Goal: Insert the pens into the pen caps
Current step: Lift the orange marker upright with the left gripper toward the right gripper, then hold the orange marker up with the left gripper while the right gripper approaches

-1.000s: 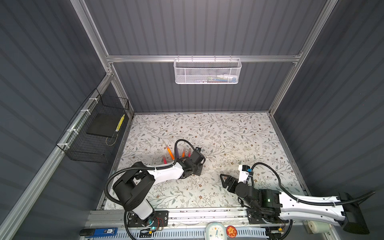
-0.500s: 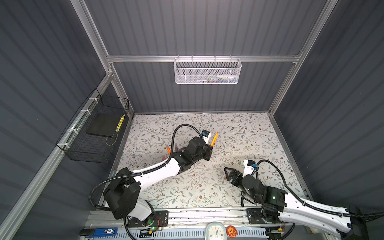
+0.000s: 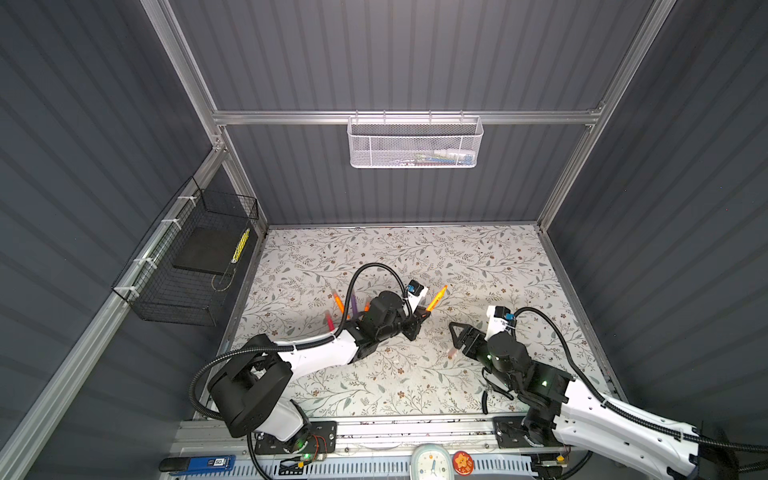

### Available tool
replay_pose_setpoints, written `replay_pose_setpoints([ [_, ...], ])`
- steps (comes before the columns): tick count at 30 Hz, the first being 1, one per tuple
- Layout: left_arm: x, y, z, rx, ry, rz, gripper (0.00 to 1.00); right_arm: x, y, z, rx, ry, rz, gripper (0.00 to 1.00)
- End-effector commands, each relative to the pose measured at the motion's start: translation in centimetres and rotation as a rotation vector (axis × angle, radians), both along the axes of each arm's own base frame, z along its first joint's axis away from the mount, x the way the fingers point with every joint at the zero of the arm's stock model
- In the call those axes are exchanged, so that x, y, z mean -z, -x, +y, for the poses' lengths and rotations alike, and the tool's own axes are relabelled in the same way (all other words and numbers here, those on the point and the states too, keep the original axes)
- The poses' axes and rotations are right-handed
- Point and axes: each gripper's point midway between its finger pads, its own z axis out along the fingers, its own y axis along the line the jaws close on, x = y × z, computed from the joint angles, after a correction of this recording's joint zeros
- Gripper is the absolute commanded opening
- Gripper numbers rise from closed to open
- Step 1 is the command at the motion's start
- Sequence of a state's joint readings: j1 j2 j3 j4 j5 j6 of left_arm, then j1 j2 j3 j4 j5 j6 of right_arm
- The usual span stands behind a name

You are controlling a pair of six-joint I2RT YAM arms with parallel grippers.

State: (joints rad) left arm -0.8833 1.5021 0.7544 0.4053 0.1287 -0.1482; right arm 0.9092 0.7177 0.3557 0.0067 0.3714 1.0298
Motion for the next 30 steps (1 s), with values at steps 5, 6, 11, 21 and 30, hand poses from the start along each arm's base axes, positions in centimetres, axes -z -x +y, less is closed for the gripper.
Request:
replay_pose_setpoints([
  [5,-0.8,0.9,-1.6,0.092,0.036,-0.011,0.0,-3.0,-1.5,1.4,-0.019,-0.027,-0.075,0.74],
  [6,-0.9,0.9,-1.7,0.098,0.039,-0.007,0.0,-3.3,-1.7,1.5,-0.016,-0.028,-0.082,0.73],
  [11,-1.2,1.6,-2.1,0.142,0.058,0.004,0.0,-3.8,-3.2,0.9,0.037,0.014,-0.098,0.73],
  [21,-1.5,2.3,-2.6,0.186,0.077,0.013,0.0,-3.1,-5.3,1.4,0.047,-0.007,-0.048,0.65],
  [30,-1.3,2.8,-3.1,0.206,0.067,0.014,0.0,-3.4,-6.6,1.0,0.046,0.003,-0.05,0.56],
])
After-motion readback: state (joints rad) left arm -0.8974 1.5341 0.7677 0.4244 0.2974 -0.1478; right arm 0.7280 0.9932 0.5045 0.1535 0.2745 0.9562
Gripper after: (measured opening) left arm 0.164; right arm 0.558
